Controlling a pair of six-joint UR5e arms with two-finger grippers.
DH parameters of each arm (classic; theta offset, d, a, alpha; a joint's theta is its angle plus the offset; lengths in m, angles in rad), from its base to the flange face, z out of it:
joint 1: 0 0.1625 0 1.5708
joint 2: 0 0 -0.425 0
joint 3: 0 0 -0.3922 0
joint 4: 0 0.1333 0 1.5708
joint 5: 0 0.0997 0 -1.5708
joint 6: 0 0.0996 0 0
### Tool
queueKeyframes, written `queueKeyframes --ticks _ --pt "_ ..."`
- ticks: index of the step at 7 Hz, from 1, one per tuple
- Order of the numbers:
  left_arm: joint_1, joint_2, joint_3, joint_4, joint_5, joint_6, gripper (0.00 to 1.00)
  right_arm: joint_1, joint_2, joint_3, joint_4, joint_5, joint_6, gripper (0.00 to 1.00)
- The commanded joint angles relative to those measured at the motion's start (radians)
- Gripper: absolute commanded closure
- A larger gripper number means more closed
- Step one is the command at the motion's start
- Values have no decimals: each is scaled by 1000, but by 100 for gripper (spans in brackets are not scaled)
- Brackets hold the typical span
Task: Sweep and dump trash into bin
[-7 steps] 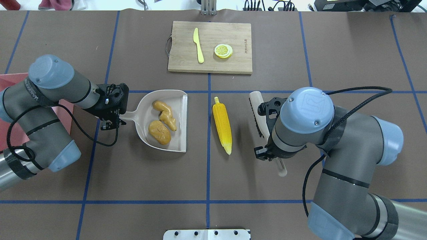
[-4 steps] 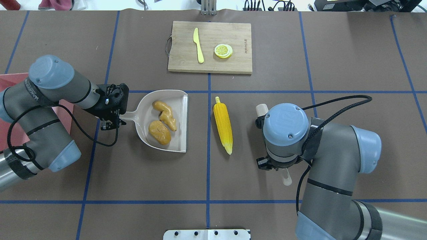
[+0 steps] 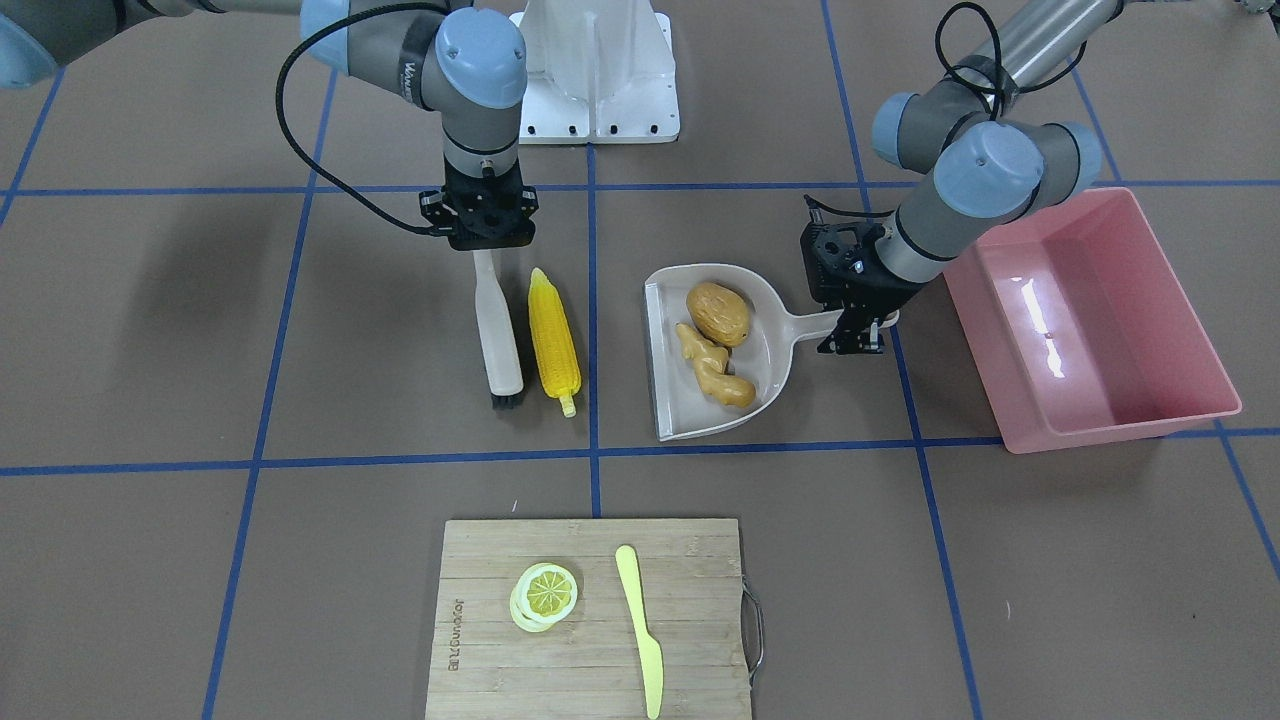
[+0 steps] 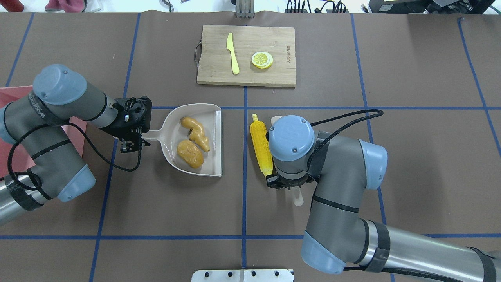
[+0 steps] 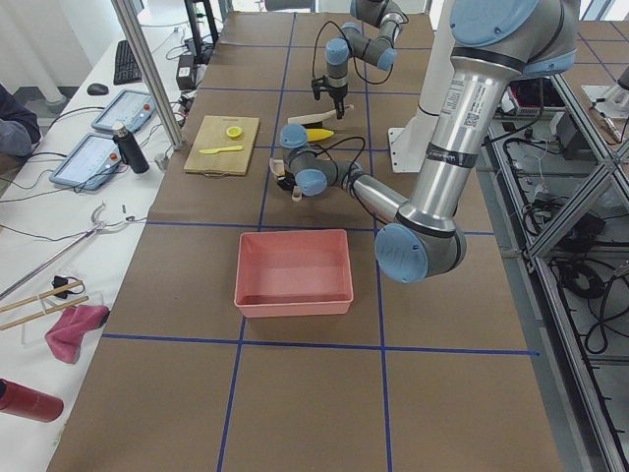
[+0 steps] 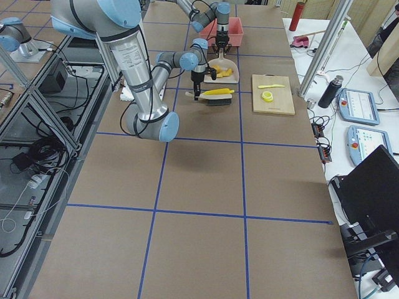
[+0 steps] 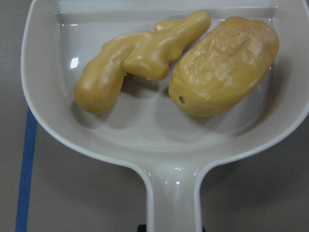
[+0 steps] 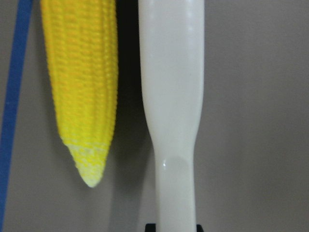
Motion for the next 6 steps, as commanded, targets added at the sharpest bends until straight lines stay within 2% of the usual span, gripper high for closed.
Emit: queueKeyframes --ticks 1,2,3,5,6 --pt "1 -2 0 -1 -1 -11 84 2 48 -92 165 46 17 100" --pt "1 0 -2 -1 -1 -8 79 2 68 -96 175 59 19 100" --pt "1 0 0 -2 -1 -4 79 7 74 -97 182 95 22 100" --pt "2 0 4 -2 -1 1 79 8 76 -134 322 122 74 100" --pt "2 -2 6 -2 -1 2 80 17 75 -181 435 143 105 100"
